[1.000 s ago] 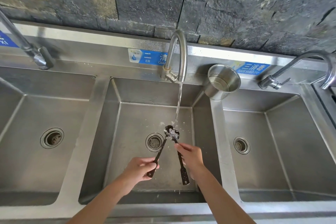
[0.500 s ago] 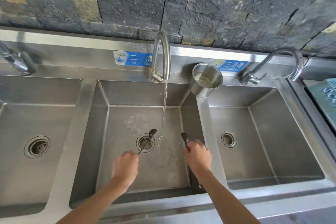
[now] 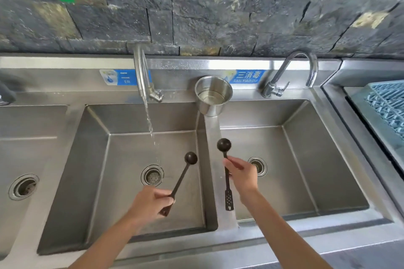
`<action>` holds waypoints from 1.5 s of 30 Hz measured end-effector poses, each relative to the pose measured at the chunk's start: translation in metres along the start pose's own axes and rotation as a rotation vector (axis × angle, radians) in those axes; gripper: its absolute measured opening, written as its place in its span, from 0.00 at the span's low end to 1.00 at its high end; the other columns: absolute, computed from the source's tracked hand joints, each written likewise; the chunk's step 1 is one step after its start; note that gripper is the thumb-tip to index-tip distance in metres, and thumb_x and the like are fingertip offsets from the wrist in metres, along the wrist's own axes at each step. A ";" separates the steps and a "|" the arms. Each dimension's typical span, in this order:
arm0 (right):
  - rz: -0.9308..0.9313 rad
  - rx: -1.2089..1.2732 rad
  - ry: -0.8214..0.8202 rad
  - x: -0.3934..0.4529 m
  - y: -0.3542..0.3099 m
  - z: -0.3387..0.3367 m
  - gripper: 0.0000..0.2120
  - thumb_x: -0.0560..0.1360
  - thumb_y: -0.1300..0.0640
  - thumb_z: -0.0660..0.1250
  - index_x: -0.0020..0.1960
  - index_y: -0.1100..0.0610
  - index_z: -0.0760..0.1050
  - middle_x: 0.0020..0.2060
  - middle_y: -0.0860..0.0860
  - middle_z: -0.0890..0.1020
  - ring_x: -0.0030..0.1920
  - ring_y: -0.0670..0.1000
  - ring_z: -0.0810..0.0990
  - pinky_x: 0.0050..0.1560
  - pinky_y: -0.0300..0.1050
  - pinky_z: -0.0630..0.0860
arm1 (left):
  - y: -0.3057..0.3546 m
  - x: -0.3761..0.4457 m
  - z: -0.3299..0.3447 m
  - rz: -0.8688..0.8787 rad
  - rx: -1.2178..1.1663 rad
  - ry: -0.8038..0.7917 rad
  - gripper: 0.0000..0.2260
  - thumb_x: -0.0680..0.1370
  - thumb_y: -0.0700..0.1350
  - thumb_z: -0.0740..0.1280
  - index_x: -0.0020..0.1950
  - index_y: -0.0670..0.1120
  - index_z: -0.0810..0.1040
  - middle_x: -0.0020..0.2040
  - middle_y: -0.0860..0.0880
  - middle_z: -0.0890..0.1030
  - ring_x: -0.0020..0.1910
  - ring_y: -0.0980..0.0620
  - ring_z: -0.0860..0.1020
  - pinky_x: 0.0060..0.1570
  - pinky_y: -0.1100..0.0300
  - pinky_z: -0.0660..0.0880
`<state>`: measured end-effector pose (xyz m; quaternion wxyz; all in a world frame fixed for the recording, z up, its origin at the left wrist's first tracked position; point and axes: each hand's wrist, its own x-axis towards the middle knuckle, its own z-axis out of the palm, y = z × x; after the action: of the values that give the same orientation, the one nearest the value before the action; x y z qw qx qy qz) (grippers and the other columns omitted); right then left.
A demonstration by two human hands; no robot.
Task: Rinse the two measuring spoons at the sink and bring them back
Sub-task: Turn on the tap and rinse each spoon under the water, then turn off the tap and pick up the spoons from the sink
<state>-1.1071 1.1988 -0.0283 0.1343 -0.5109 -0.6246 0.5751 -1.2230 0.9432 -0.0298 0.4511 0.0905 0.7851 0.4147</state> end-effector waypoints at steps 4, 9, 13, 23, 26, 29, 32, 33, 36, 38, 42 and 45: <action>0.030 0.167 -0.049 0.042 -0.001 -0.063 0.05 0.73 0.57 0.79 0.45 0.48 0.86 0.38 0.49 0.89 0.41 0.49 0.88 0.43 0.39 0.83 | 0.050 0.016 0.077 -0.074 -0.273 -0.010 0.08 0.74 0.36 0.74 0.51 0.45 0.88 0.43 0.46 0.88 0.42 0.52 0.85 0.46 0.57 0.83; 0.128 0.167 -0.073 0.101 0.022 -0.129 0.06 0.75 0.63 0.75 0.52 0.58 0.86 0.40 0.54 0.88 0.34 0.46 0.84 0.36 0.34 0.80 | 0.106 0.051 0.175 -0.110 -0.409 0.013 0.13 0.74 0.34 0.75 0.58 0.41 0.84 0.47 0.43 0.88 0.42 0.51 0.88 0.38 0.64 0.82; 0.233 0.159 -0.071 0.143 0.064 -0.158 0.08 0.76 0.68 0.72 0.47 0.56 0.85 0.42 0.55 0.88 0.41 0.50 0.86 0.42 0.41 0.82 | 0.129 0.085 0.249 -0.119 -0.395 0.052 0.14 0.76 0.32 0.71 0.61 0.38 0.82 0.50 0.40 0.84 0.48 0.43 0.85 0.35 0.66 0.82; 0.436 0.025 -0.083 0.217 0.180 -0.136 0.11 0.78 0.69 0.69 0.47 0.55 0.85 0.39 0.54 0.85 0.40 0.52 0.82 0.50 0.49 0.84 | 0.062 0.198 0.341 -0.286 -0.171 0.235 0.17 0.75 0.27 0.61 0.43 0.46 0.84 0.38 0.42 0.81 0.35 0.46 0.77 0.37 0.47 0.80; 0.464 -0.016 -0.098 0.234 0.207 -0.117 0.09 0.78 0.67 0.69 0.54 0.59 0.85 0.41 0.55 0.86 0.41 0.52 0.84 0.51 0.48 0.85 | 0.034 0.224 0.346 -0.341 -0.144 0.342 0.17 0.76 0.28 0.62 0.44 0.46 0.87 0.40 0.47 0.83 0.39 0.46 0.81 0.44 0.53 0.82; 0.472 -0.076 -0.120 0.249 0.235 -0.097 0.09 0.77 0.65 0.70 0.54 0.58 0.86 0.49 0.57 0.88 0.51 0.57 0.87 0.59 0.56 0.83 | 0.008 0.248 0.354 -0.405 -0.159 0.364 0.14 0.76 0.30 0.66 0.56 0.42 0.86 0.51 0.45 0.86 0.53 0.45 0.83 0.57 0.55 0.79; 0.477 -0.125 -0.147 0.257 0.255 -0.084 0.10 0.76 0.65 0.70 0.56 0.60 0.85 0.50 0.57 0.88 0.53 0.58 0.86 0.60 0.58 0.82 | -0.010 0.260 0.363 -0.451 -0.145 0.356 0.15 0.77 0.32 0.67 0.62 0.42 0.83 0.60 0.45 0.85 0.62 0.44 0.81 0.67 0.51 0.76; 0.476 -0.145 -0.152 0.258 0.261 -0.082 0.10 0.77 0.64 0.70 0.56 0.60 0.85 0.50 0.57 0.88 0.53 0.57 0.87 0.60 0.57 0.82 | -0.014 0.263 0.365 -0.462 -0.141 0.359 0.15 0.77 0.32 0.67 0.62 0.43 0.83 0.60 0.45 0.85 0.62 0.44 0.81 0.67 0.50 0.76; 0.465 -0.214 -0.175 0.259 0.273 -0.074 0.09 0.77 0.62 0.71 0.56 0.58 0.85 0.49 0.55 0.88 0.51 0.55 0.87 0.59 0.55 0.83 | -0.024 0.268 0.371 -0.509 -0.131 0.397 0.15 0.77 0.33 0.66 0.60 0.45 0.85 0.58 0.46 0.86 0.60 0.44 0.82 0.65 0.50 0.77; 0.465 -0.236 -0.154 0.258 0.276 -0.071 0.09 0.77 0.61 0.72 0.56 0.58 0.85 0.49 0.54 0.88 0.51 0.54 0.87 0.60 0.55 0.83 | -0.030 0.268 0.374 -0.542 -0.134 0.424 0.14 0.78 0.34 0.67 0.59 0.45 0.85 0.58 0.46 0.86 0.58 0.45 0.83 0.62 0.53 0.78; 0.396 -0.305 -0.123 0.259 0.278 -0.071 0.08 0.74 0.59 0.76 0.53 0.56 0.87 0.45 0.52 0.89 0.48 0.51 0.88 0.59 0.53 0.83 | -0.039 0.273 0.376 -0.613 -0.191 0.514 0.12 0.77 0.34 0.70 0.57 0.44 0.86 0.56 0.44 0.86 0.54 0.44 0.84 0.56 0.56 0.80; 0.356 -0.357 -0.118 0.258 0.276 -0.073 0.08 0.74 0.58 0.77 0.52 0.55 0.87 0.41 0.50 0.89 0.43 0.46 0.87 0.57 0.50 0.84 | -0.037 0.275 0.378 -0.651 -0.178 0.553 0.10 0.75 0.34 0.73 0.53 0.45 0.87 0.54 0.43 0.86 0.53 0.43 0.84 0.57 0.55 0.80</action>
<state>-1.0326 1.3954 -0.3508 -0.0980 -0.5942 -0.6232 0.4991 -1.0771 1.2769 -0.3257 0.3373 -0.3153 0.8251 0.3257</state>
